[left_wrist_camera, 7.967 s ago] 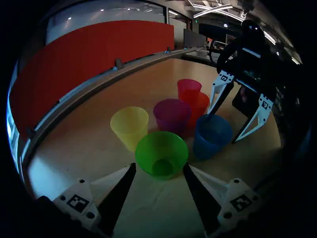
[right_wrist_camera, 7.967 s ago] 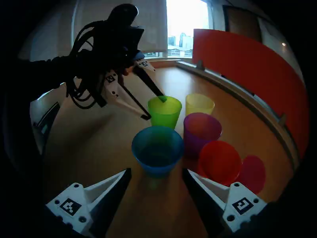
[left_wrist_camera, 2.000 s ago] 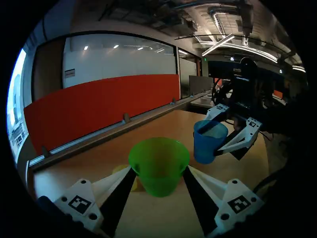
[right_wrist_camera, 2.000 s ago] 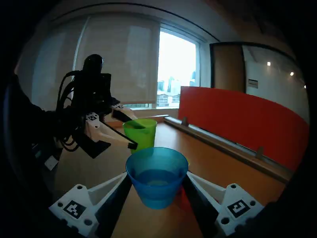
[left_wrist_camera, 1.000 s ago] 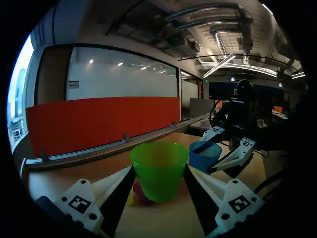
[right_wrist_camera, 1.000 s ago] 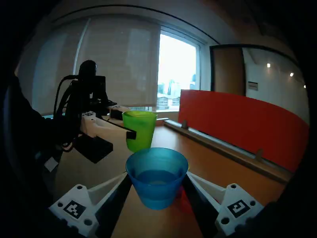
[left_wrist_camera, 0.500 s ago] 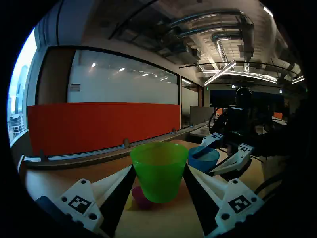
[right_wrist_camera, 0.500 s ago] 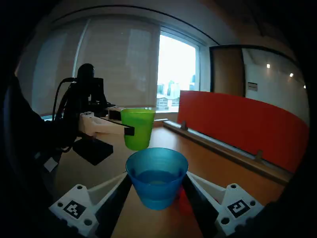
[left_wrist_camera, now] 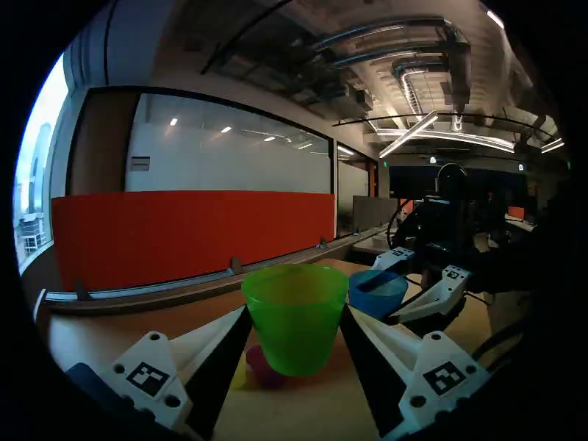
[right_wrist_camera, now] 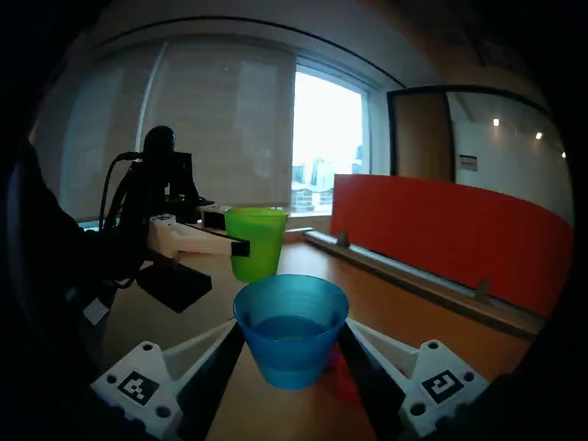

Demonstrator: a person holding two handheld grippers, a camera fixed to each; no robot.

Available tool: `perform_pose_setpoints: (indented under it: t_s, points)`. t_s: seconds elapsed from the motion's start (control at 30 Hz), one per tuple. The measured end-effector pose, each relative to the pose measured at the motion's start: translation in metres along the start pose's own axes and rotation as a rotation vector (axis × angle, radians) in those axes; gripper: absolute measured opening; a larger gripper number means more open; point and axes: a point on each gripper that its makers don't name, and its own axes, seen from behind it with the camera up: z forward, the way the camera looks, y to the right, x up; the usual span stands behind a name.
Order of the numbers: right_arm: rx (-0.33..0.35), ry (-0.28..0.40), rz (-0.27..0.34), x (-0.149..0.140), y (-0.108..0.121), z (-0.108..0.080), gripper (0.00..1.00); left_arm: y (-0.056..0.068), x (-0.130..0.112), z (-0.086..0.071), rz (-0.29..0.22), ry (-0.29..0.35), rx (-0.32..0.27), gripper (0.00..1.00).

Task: Pour water

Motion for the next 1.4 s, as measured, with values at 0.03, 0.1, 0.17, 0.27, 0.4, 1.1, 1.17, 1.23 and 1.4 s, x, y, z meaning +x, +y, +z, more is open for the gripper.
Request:
perform_pose_setpoints:
  t_s: [0.03, 0.1, 0.17, 0.27, 0.4, 1.1, 1.17, 1.23, 1.4]
  points:
    - [0.001, 0.003, 0.0, 0.0, 0.0, 0.0, 0.88, 0.0, 0.0, 0.0, 0.0, 0.001, 0.0, 0.83]
    - [0.003, 0.01, 0.002, 0.001, -0.001, 0.001, 0.88, -0.001, 0.0, 0.0, -0.001, 0.002, 0.001, 0.83]
    - [0.004, 0.017, 0.004, 0.002, -0.001, 0.002, 0.88, -0.001, -0.001, 0.0, -0.001, 0.002, 0.003, 0.83]
    - [0.004, 0.031, 0.009, 0.005, -0.001, 0.003, 0.88, 0.0, -0.001, 0.0, -0.002, 0.001, 0.002, 0.83]
    - [0.003, 0.051, 0.019, 0.008, 0.001, 0.005, 0.88, 0.0, 0.0, -0.001, 0.0, 0.002, 0.001, 0.83]
    - [-0.002, 0.076, 0.023, 0.016, 0.006, 0.006, 0.88, -0.003, -0.006, -0.001, -0.002, -0.003, 0.001, 0.83]
    - [-0.002, 0.076, 0.021, 0.016, 0.006, 0.006, 0.88, -0.004, -0.006, -0.001, -0.001, -0.004, 0.003, 0.83]
    - [-0.001, 0.074, 0.021, 0.016, 0.006, 0.007, 0.88, -0.003, -0.006, -0.001, -0.002, -0.002, 0.003, 0.83]
    - [0.001, 0.073, 0.021, 0.017, 0.005, 0.007, 0.88, -0.003, -0.004, -0.002, -0.001, 0.004, 0.002, 0.82]
